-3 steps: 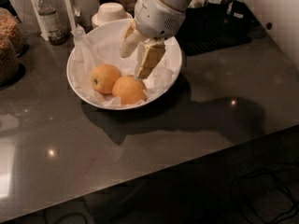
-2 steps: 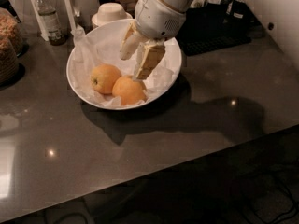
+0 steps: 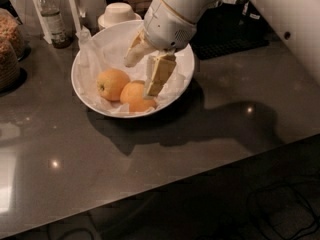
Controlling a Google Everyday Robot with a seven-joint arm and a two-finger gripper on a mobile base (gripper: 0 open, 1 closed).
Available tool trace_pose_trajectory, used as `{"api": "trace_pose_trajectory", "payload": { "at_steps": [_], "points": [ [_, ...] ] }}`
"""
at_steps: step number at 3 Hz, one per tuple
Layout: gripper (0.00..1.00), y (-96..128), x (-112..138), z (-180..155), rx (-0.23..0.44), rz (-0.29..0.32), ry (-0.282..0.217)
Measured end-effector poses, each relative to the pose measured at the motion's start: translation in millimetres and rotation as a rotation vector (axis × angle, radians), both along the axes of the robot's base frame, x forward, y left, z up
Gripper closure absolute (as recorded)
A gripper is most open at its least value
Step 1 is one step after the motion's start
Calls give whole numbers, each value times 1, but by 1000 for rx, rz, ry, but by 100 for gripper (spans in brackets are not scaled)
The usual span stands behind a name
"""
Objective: Pick orange from white bowl
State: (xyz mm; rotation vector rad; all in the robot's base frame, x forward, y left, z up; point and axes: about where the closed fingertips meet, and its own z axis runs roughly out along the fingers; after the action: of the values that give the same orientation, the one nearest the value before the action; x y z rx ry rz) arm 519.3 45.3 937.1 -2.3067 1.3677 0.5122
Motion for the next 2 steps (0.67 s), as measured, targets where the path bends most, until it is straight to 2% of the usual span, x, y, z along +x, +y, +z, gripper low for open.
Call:
{"api": "trace_pose_trajectory", "payload": {
  "at_steps": [2],
  "points": [
    [35, 4, 9, -19, 40, -43, 37]
  ]
}}
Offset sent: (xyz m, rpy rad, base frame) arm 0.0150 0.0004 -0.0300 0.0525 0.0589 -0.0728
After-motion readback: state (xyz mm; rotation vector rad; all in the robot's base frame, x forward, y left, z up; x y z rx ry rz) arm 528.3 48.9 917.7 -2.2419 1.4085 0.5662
